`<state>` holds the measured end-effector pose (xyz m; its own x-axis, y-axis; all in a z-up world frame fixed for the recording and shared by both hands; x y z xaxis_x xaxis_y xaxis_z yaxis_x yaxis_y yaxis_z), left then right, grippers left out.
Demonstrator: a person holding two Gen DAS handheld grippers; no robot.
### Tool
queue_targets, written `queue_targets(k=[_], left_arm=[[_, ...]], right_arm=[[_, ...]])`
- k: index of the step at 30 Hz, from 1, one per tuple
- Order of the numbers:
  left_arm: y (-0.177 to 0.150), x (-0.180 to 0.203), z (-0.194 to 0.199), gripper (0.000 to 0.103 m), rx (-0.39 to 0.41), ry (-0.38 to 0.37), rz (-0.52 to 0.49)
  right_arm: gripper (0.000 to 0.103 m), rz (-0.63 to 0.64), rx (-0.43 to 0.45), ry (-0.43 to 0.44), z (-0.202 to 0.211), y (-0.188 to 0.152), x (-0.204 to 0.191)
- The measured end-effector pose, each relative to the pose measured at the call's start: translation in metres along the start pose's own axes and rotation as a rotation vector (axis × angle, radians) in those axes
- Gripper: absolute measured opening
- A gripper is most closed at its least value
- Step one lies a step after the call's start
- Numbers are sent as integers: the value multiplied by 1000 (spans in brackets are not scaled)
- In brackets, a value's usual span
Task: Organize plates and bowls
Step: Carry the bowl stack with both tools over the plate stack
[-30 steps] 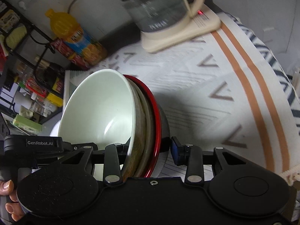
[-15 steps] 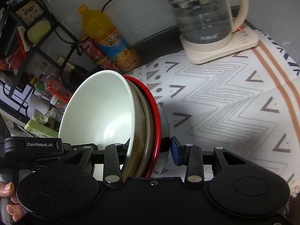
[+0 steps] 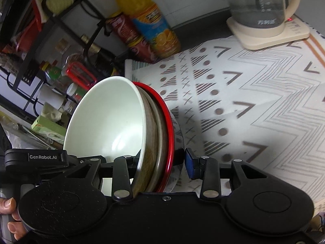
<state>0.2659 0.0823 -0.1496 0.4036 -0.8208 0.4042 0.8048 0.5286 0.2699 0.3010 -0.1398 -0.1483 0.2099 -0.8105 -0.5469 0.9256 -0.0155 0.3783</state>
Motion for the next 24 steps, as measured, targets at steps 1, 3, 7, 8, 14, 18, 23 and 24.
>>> queue_targets(k=[1,3,7,8,14,18,23,24], left_arm=[[0,-5,1,26,-1,2,3],[1,-16,3,26,-2,6,4],[1,-32,5,26,-8,7,3],[1,-35,5,26,-10,7,4],[0,-52,1,26,-30,12,2],[-1,-60,-3,26,-44,15,-2],[-2,-68,-6,26,-57,22,-8],[-3,-68,-7,26,-59,23,-8]], right_arm=[[37,-1,-3,0,-3,-2,-4],[37,-7,-7,2,-8,-7,-10],[37,-15,-12,0,-17,-14,-19],[37,-16,-14,-2,-20,-15,-20],[37,-30,-29,-11,-31,-25,-25],[37,-40,-38,-17,-37,-32,-26],[37,-49,-51,-24,-42,-39,-27],[37,-51,-54,-26,-44,-40,-27]])
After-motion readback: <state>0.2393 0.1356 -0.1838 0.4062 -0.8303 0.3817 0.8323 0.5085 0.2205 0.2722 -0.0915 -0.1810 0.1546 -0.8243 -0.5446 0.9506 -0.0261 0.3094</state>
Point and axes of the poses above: each gripper's, at about its wrist camera, not at the fingertips, and z roughly against the way its jaws point, x to its right, y to its top, the point moved 6 cm from there along -z, roughly the way its jaws point, and after that the axes turned 8 degrees about -z, right-handed, at the moved point
